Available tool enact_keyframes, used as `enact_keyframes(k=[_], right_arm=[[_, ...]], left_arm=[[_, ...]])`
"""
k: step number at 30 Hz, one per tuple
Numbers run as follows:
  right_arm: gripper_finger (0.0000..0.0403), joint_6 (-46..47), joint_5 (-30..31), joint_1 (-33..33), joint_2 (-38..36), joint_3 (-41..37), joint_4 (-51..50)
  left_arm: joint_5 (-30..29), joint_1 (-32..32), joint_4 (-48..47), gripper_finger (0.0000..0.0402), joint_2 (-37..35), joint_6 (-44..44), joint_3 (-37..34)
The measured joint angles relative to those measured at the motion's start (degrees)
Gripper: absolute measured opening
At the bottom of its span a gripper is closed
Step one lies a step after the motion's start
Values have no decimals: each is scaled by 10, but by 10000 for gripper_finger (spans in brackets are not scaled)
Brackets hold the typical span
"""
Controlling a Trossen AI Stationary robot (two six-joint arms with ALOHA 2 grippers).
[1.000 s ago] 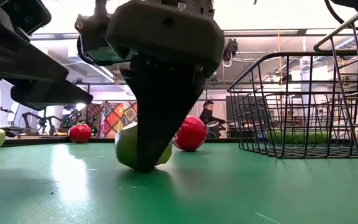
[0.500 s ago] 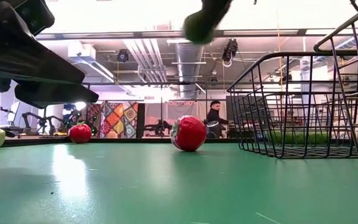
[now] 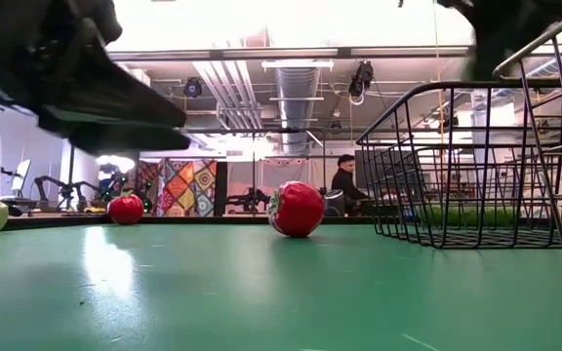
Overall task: Sort produce into baskets
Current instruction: Put the right lime into the bottom black wire basket
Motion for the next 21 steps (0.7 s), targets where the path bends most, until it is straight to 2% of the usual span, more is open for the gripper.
enact_keyframes(k=[5, 11, 14, 18, 21], right_arm=[[172, 115, -45, -24, -78, -139, 124], [173, 100, -118, -81, -106, -264, 306], [173, 77, -127, -116, -98, -295, 350], [173, 43, -129, -149, -79, -311, 368], [179, 20, -129, -162, -67, -311, 378]], left_arm=[[0, 16, 0, 283, 0, 23, 17], [2, 14, 0, 283, 0, 8, 45], [10, 13, 0, 283, 0, -1, 55], [87, 13, -2, 283, -15, -35, 60], [114, 12, -23, 283, -48, -69, 54]])
